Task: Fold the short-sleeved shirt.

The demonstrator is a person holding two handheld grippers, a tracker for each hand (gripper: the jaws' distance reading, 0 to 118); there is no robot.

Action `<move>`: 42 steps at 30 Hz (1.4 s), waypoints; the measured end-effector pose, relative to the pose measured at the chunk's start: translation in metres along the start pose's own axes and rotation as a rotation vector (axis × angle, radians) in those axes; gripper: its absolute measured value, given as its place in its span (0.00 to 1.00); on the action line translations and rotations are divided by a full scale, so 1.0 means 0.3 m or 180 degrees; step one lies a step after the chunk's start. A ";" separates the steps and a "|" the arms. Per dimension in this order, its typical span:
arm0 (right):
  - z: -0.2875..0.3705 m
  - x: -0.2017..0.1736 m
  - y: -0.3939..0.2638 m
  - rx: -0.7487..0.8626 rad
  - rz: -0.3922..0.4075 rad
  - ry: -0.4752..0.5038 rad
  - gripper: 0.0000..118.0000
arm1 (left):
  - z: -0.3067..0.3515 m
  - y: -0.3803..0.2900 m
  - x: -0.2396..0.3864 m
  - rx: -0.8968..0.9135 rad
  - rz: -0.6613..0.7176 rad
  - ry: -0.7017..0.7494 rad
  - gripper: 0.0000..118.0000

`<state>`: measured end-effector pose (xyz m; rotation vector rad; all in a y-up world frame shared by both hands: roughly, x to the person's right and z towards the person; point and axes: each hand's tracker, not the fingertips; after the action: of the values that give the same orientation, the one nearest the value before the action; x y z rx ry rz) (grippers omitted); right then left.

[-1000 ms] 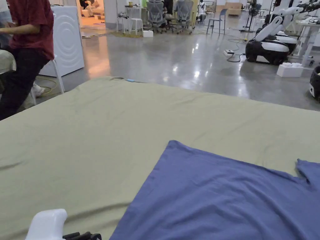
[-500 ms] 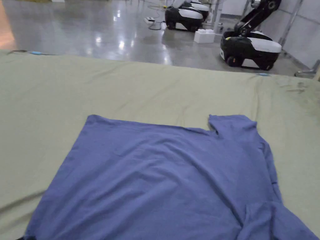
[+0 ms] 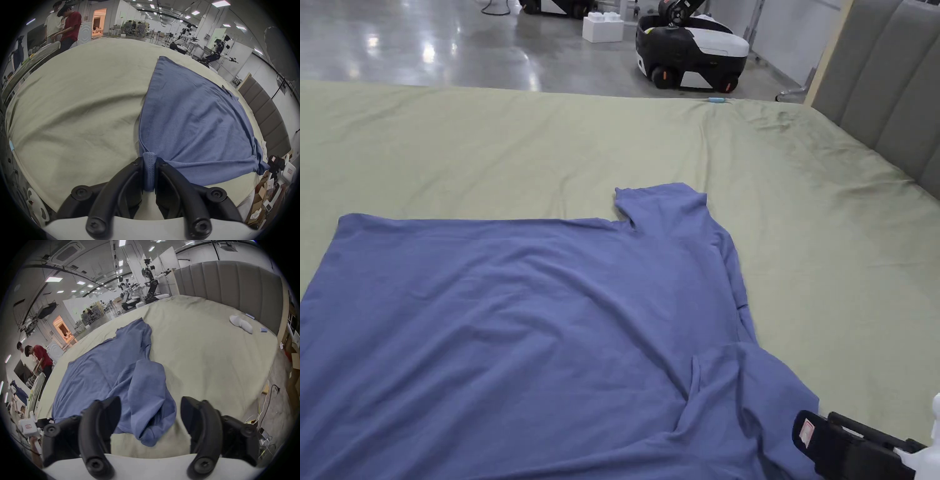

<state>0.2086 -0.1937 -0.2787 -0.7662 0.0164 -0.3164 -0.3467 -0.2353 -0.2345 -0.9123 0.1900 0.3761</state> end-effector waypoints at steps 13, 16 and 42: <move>-0.160 -0.080 -0.041 -0.0770 0.0807 -0.0413 0.62 | 0.011 0.010 0.004 0.0026 0.0095 -0.0032 0.11; -0.170 -0.085 -0.047 -0.0690 0.0697 -0.0297 0.15 | 0.018 0.013 0.002 0.0038 0.0172 -0.0030 0.11; -0.571 -0.191 0.543 -0.0277 0.0414 -0.0171 0.13 | -0.309 0.696 0.158 0.0552 -0.0250 0.0091 0.11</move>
<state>0.1768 -0.1836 -0.5196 -0.8556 0.0294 -0.1720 -0.3860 -0.1826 -0.4584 -0.7521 0.2091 0.2693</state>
